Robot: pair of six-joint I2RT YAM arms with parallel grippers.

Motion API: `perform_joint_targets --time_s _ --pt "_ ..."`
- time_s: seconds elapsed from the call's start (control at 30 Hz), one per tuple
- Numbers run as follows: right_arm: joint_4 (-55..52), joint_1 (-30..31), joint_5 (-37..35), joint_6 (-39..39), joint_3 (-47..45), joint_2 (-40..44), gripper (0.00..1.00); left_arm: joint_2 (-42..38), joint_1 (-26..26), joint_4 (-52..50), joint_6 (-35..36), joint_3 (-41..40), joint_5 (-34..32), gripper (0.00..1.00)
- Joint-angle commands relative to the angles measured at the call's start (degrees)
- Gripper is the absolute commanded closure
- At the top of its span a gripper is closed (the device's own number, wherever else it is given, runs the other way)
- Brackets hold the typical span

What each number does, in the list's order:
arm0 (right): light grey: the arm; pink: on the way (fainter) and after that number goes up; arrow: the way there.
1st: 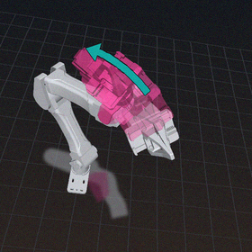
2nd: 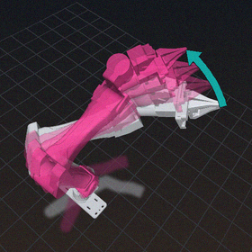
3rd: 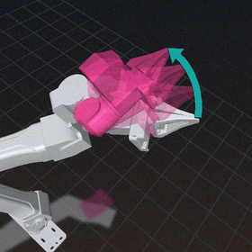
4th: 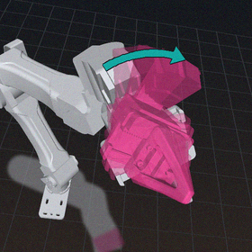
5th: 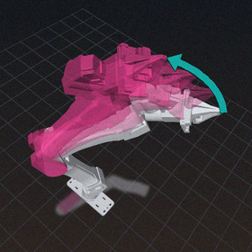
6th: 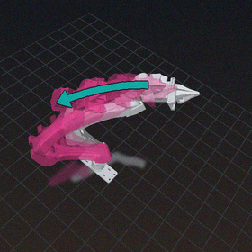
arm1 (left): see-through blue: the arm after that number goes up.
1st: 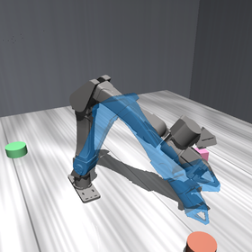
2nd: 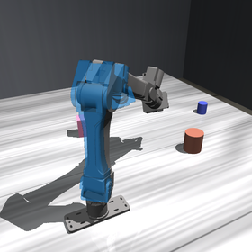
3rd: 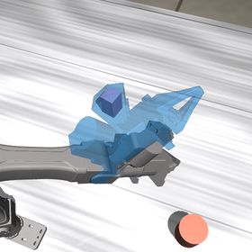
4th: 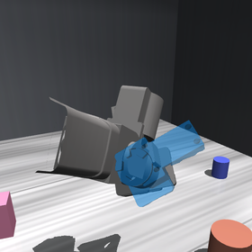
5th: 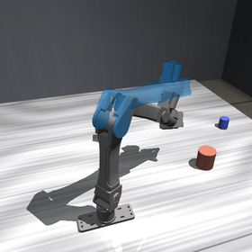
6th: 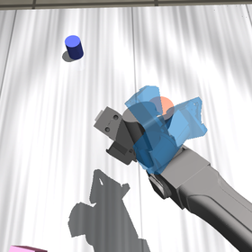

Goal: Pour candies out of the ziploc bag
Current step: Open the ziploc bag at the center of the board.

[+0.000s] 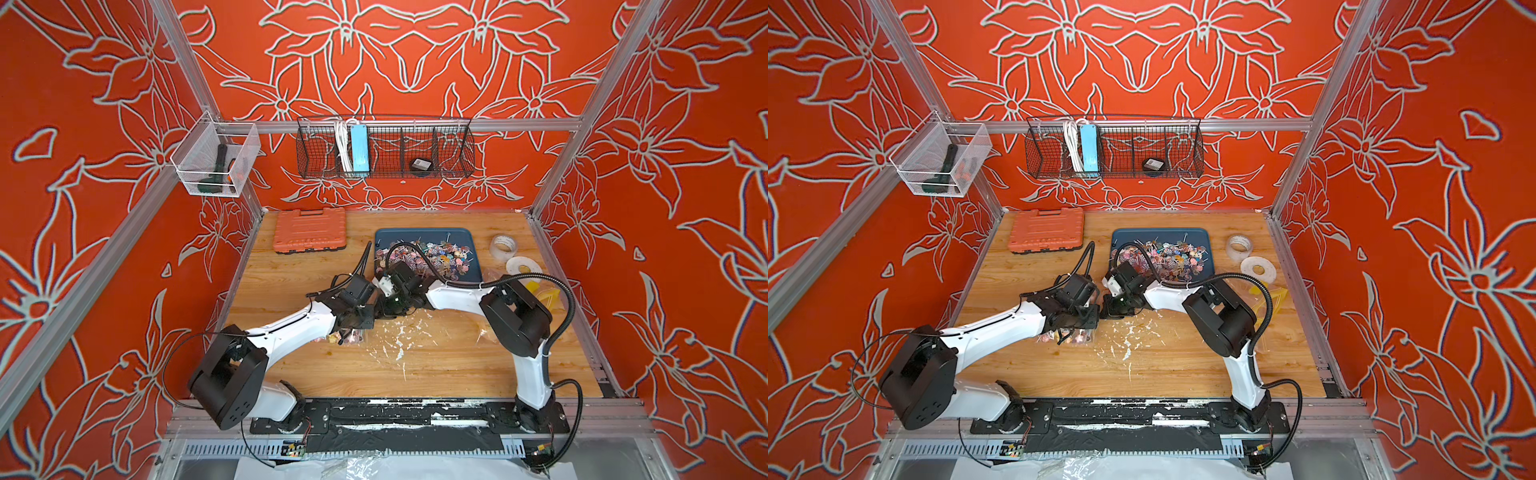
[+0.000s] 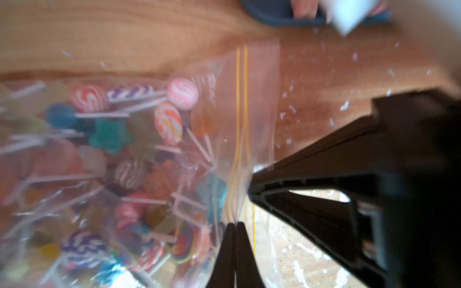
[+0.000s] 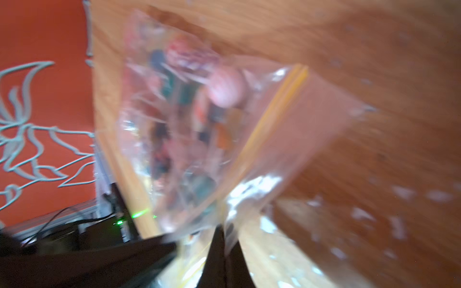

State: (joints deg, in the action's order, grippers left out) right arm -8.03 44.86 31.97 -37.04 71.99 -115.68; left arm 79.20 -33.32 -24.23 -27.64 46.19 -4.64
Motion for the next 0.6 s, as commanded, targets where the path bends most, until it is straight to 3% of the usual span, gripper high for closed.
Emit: perform_joint_targets --time_s 0.0,0.27,0.57 --pt "-6.74 0.13 -5.26 1.79 -0.40 0.41 1.00 -3.18 0.36 -1.54 -1.16 3.00 -4.43 1.00" --pt "-9.78 0.30 -6.96 1.78 0.18 1.17 1.00 -8.88 0.36 -9.00 -0.61 8.87 -7.75 1.00" --pt "-12.57 0.31 -9.12 1.55 0.44 2.31 1.00 -10.50 0.36 -13.48 2.49 12.59 -3.08 1.00"
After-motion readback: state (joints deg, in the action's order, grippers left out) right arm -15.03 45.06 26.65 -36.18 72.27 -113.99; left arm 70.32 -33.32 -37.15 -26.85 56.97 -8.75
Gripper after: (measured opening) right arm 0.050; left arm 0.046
